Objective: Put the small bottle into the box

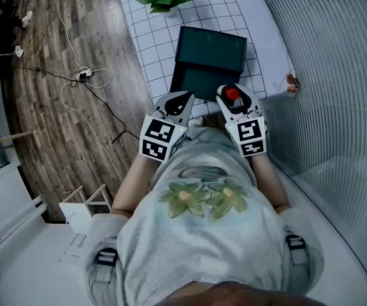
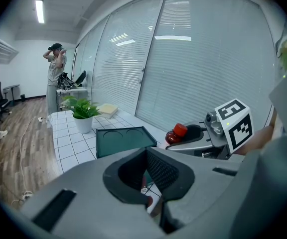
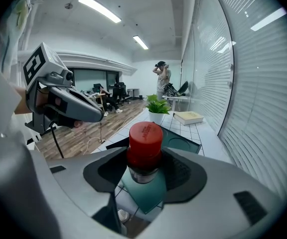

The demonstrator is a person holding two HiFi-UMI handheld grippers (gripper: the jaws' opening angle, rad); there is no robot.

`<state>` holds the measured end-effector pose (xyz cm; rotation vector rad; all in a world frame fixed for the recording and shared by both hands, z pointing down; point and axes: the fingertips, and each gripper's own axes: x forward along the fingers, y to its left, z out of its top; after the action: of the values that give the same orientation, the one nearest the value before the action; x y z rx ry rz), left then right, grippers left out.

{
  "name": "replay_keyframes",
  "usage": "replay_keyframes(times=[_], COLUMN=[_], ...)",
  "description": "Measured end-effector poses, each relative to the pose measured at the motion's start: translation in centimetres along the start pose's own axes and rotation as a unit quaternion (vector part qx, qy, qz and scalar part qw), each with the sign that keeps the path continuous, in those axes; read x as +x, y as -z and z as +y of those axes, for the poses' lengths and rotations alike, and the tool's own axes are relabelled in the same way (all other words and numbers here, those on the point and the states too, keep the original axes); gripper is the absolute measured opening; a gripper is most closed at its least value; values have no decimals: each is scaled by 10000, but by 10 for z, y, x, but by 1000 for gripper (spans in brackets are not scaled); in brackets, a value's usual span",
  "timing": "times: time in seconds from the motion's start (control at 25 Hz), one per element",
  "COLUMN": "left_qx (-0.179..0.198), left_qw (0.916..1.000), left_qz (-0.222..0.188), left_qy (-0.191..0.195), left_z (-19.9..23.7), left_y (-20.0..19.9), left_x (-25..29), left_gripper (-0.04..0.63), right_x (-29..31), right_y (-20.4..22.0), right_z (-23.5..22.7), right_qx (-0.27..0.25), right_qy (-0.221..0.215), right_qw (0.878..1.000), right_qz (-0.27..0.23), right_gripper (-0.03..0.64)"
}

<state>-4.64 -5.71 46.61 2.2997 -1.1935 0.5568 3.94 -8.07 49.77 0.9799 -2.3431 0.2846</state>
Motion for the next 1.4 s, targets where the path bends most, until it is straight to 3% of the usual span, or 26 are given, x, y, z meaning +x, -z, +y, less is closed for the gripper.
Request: replay_keyframes(times=[1.4], left_qx=[-12], left_qw=[9997], left_qz=[130], left_qy=[199], left_z=[17], left_y=[-4], left_x=[32], left_gripper=[8], right_x=[29], right_y=[23], right_z=[-10], right_qx=[92], right_qy=[22], right_qw=[9994], right_qz=[336], right_gripper=[216])
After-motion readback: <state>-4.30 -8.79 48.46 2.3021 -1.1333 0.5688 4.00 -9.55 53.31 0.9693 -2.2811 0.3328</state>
